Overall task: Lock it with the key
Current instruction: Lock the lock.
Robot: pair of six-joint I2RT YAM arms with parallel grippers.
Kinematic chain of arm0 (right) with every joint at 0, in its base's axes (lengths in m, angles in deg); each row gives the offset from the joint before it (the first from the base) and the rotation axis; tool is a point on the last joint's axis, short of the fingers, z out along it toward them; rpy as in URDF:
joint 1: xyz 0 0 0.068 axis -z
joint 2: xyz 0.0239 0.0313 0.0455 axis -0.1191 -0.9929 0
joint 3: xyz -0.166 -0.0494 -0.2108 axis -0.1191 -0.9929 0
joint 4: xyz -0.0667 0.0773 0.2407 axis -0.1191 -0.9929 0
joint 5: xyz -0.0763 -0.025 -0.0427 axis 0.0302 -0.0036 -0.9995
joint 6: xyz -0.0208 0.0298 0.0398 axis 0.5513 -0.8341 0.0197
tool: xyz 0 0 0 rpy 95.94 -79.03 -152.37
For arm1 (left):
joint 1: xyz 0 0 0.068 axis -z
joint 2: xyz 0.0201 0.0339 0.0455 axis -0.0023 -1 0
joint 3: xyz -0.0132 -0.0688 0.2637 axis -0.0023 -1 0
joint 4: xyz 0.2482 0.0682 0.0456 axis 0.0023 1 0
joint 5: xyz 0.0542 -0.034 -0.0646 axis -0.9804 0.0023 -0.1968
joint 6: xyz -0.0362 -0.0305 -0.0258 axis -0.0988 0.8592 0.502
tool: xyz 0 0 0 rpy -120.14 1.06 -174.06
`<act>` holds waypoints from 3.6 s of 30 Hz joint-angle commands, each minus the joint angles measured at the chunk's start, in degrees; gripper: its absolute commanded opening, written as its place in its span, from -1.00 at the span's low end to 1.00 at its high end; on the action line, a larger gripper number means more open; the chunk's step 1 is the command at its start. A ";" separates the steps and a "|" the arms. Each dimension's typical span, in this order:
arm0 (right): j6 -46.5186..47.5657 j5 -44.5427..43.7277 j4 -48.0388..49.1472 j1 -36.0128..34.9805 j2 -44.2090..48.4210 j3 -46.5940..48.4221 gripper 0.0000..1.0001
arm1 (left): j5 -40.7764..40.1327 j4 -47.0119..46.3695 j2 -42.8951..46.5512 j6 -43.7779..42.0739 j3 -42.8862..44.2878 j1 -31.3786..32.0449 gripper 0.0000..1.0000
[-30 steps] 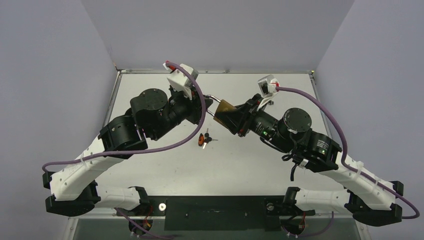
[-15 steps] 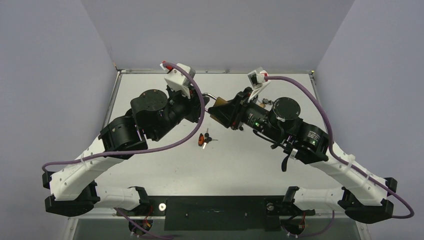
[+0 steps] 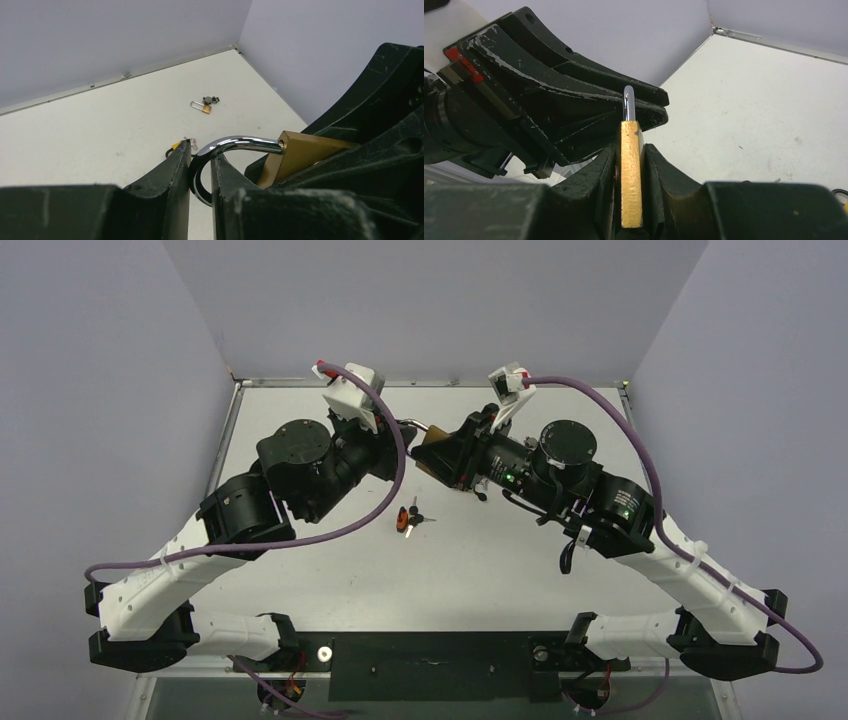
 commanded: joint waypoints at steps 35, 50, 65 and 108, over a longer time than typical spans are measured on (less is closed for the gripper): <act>-1.35 3.96 21.05 6.53 -3.03 -17.52 -0.85 | 9.95 -10.68 7.57 5.54 -10.67 4.26 -1.00; -2.77 7.47 27.12 9.14 2.76 -25.22 -0.09 | 11.82 -10.59 8.30 7.13 -11.45 -2.06 -1.00; -3.12 10.19 29.46 11.42 10.71 -30.46 0.59 | 11.39 -8.18 8.36 6.64 -10.50 -5.37 -1.00; -9.67 35.38 47.24 16.84 23.06 -43.54 0.48 | 52.10 -10.74 9.29 16.80 -3.49 -23.50 -1.00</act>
